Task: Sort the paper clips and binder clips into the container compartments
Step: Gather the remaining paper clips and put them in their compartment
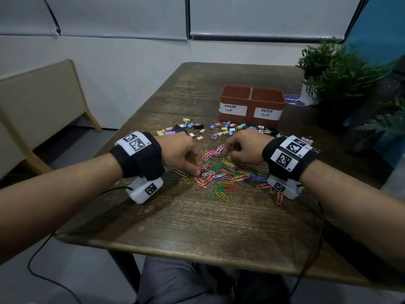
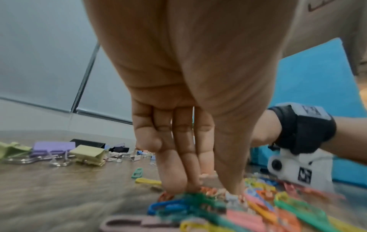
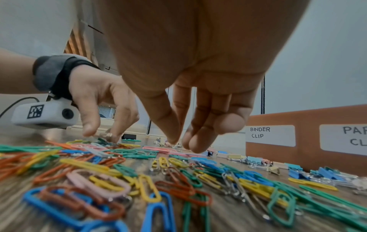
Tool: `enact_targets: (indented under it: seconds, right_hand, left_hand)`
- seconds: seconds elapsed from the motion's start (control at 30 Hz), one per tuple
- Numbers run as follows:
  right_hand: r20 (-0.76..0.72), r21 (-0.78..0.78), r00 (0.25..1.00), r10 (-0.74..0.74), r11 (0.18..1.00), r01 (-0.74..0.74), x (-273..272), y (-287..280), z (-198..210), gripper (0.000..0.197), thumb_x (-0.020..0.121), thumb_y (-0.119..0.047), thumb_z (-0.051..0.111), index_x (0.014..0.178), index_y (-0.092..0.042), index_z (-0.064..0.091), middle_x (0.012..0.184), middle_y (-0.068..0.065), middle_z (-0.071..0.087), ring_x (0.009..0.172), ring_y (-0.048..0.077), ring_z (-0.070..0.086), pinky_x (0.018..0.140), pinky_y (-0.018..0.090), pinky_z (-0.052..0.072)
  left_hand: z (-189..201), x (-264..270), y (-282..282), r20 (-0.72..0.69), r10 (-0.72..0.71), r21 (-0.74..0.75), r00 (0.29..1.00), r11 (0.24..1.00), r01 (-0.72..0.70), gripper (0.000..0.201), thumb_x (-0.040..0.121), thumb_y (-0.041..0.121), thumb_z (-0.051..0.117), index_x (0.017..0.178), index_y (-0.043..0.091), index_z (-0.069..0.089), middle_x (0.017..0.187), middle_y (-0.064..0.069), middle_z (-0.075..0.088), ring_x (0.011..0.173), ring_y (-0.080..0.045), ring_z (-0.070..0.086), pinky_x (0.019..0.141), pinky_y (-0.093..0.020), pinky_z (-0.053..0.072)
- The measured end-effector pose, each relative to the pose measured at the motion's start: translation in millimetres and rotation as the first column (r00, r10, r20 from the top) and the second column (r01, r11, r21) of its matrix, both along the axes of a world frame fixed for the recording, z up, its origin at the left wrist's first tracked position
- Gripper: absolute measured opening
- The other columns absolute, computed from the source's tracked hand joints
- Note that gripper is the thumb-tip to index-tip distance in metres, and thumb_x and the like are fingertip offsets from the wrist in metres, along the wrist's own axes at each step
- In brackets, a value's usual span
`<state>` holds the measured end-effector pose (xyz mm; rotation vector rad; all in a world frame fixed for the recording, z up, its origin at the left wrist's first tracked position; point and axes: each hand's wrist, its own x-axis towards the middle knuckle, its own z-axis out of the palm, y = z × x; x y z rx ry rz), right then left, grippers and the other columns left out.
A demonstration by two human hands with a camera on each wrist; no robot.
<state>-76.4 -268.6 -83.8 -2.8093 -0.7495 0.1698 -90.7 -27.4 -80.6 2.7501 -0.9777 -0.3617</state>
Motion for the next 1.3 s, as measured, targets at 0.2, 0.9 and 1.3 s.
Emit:
enact_targets:
  seconds: [0.2, 0.9, 1.3]
  right_hand:
    - [0.01, 0.037, 1.0, -0.02, 0.999, 0.019, 6, -3, -1, 0.021, 0.09, -0.016, 0.063, 0.104, -0.028, 0.073, 0.097, -0.006, 0.062, 0.089, 0.01, 0.06, 0.076, 0.026, 0.05]
    - [-0.157, -0.232, 0.987, -0.022, 0.972, -0.015, 0, 3, 4, 0.069, 0.086, -0.006, 0.053, 0.142, -0.045, 0.045, 0.146, -0.001, 0.052, 0.11, 0.018, 0.062, 0.095, 0.037, 0.054]
    - [-0.179, -0.268, 0.984, -0.012, 0.963, -0.037, -15, -8, 13, 0.076, 0.08, -0.046, 0.077, 0.147, -0.039, 0.041, 0.144, -0.009, 0.052, 0.127, 0.013, 0.051, 0.104, 0.03, 0.04]
  left_hand:
    - [29, 24, 6, -0.106, 0.122, -0.223, 0.987, 0.964, -0.143, 0.012, 0.085, 0.023, 0.074, 0.097, 0.023, 0.073, 0.082, 0.01, 0.075, 0.074, -0.003, 0.068, 0.071, -0.018, 0.054]
    - [-9, 32, -7, 0.144, -0.012, 0.226, 0.99, 0.974, -0.021, 0.039, 0.095, 0.015, 0.047, 0.129, 0.025, 0.062, 0.125, 0.002, 0.063, 0.112, -0.018, 0.058, 0.098, -0.03, 0.045]
    - [8, -17, -20, 0.029, -0.006, 0.287, 1.0, 0.958, -0.002, 0.105, 0.064, 0.08, 0.065, 0.15, 0.031, 0.03, 0.135, 0.001, 0.051, 0.12, -0.019, 0.049, 0.091, -0.028, 0.042]
